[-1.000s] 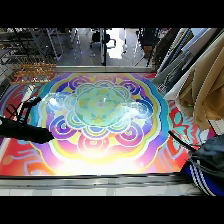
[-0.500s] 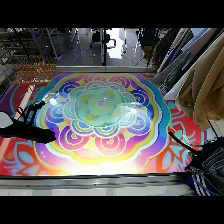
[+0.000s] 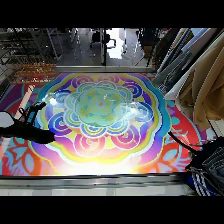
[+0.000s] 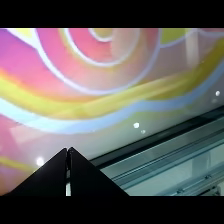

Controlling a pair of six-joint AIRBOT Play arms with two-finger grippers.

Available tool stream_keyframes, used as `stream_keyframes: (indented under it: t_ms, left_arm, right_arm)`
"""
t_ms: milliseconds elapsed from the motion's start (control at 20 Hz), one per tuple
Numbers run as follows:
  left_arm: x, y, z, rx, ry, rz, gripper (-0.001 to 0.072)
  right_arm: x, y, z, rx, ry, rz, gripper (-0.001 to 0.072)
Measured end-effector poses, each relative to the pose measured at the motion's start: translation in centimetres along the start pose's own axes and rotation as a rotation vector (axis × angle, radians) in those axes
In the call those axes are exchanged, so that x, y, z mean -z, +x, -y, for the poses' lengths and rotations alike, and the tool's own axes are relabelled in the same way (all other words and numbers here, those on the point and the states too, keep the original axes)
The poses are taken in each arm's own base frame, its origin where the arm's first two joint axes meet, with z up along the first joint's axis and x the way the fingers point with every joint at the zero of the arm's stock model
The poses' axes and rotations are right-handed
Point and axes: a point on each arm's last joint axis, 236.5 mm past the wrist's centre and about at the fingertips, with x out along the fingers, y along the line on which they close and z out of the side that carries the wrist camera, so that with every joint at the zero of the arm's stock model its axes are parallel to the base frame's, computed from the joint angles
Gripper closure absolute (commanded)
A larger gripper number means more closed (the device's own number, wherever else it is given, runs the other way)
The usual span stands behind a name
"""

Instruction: Fold the clothes and pants, and hang the long-sleeved shirts on hangers.

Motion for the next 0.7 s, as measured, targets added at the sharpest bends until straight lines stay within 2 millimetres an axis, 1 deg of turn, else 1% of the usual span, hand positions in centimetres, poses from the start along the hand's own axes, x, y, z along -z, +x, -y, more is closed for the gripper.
stream_keyframes:
  t_ms: [50,100,150,200,250,300,350,400,450,500,550,700]
  left_arm:
    - [0.3,-0.1,-1.1,-0.045,0.002,-0.013,0.0694]
    - [0.6,-0.3,-2.5,-0.106,-0.005,-0.028,0.0694]
    - [0.9,-0.5,-3.9,-0.168,-0.016,-0.039,0.0694]
    - [1.2,-0.9,-5.3,-0.230,-0.035,-0.050,0.0694]
    - [1.4,-1.3,-6.4,-0.281,-0.059,-0.054,0.0694]
    - [1.5,-1.6,-7.2,-0.319,-0.076,-0.056,0.0694]
    - [1.6,-1.8,-7.9,-0.348,-0.089,-0.059,0.0694]
    - [1.7,-2.1,-8.4,-0.371,-0.100,-0.061,0.0694]
    - [1.8,-2.2,-8.7,-0.388,-0.109,-0.062,0.0695]
    - [1.8,-2.4,-9.0,-0.403,-0.114,-0.063,0.0694]
    - [1.9,-2.5,-9.3,-0.413,-0.118,-0.063,0.0694]
    - [1.9,-2.6,-9.6,-0.431,-0.126,-0.063,0.0694]
  right_arm:
    - [0.1,0.9,-4.0,-0.073,-0.075,-0.022,0.0028]
    - [0.9,1.9,-7.6,-0.135,-0.145,-0.059,0.0029]
    - [2.4,3.1,-11.2,-0.187,-0.220,-0.113,0.0037]
    - [4.2,4.3,-14.2,-0.226,-0.289,-0.166,0.0087]
    - [6.2,5.6,-16.9,-0.252,-0.363,-0.217,0.0098]
    - [8.0,6.8,-18.9,-0.259,-0.430,-0.251,0.0098]
    - [9.6,8.0,-20.5,-0.249,-0.499,-0.273,0.0099]
    - [10.4,9.0,-21.5,-0.227,-0.558,-0.269,0.0102]
    - [10.9,9.9,-22.6,-0.211,-0.613,-0.248,0.0215]
    - [10.9,10.5,-23.8,-0.206,-0.653,-0.211,0.0521]
    - [10.4,10.9,-24.6,-0.198,-0.682,-0.166,0.0641]
    - [8.3,11.0,-26.9,-0.197,-0.731,-0.036,0.0636]
